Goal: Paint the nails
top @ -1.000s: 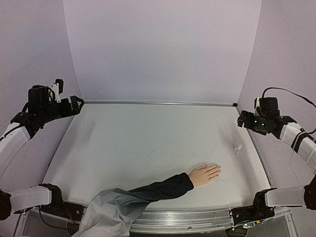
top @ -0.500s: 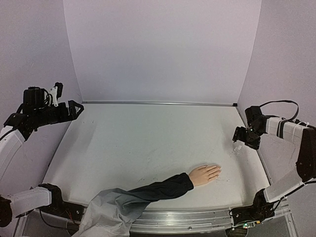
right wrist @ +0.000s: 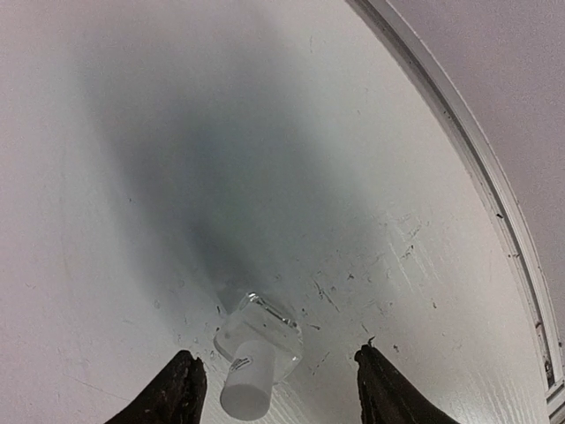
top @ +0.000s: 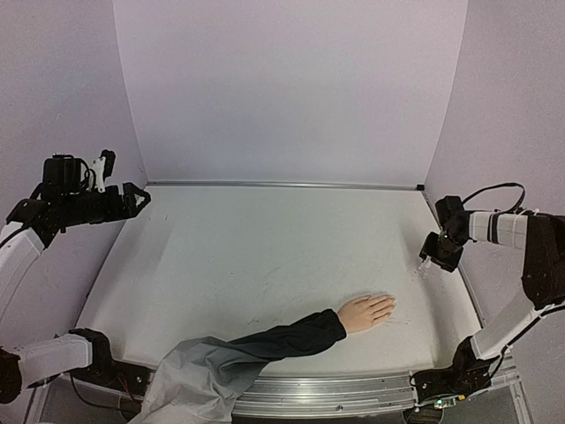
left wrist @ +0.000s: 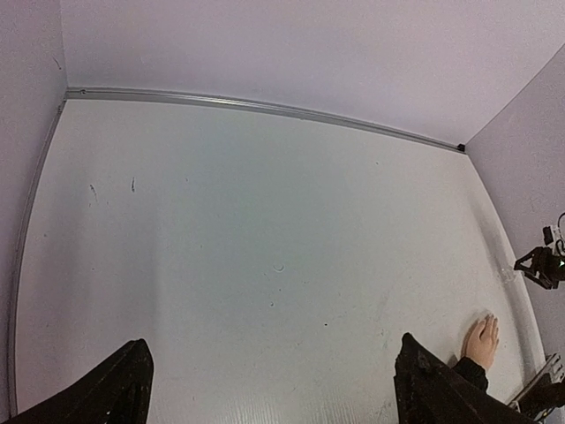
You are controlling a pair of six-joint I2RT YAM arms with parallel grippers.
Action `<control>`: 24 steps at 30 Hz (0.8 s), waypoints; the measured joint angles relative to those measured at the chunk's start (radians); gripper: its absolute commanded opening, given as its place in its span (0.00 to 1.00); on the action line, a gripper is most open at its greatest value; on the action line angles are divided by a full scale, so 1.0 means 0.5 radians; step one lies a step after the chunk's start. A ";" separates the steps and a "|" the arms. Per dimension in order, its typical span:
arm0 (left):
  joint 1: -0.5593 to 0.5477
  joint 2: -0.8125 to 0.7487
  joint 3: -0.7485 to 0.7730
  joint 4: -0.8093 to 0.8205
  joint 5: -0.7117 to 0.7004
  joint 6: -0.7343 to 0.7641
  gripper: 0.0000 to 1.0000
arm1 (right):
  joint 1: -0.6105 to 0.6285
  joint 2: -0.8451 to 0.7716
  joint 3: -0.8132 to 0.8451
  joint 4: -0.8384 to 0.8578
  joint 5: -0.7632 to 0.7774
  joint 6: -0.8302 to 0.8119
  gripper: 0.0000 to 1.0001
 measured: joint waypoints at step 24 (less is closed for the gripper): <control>0.005 0.121 0.053 -0.084 0.266 -0.056 0.99 | 0.000 0.005 -0.022 0.069 -0.037 0.058 0.17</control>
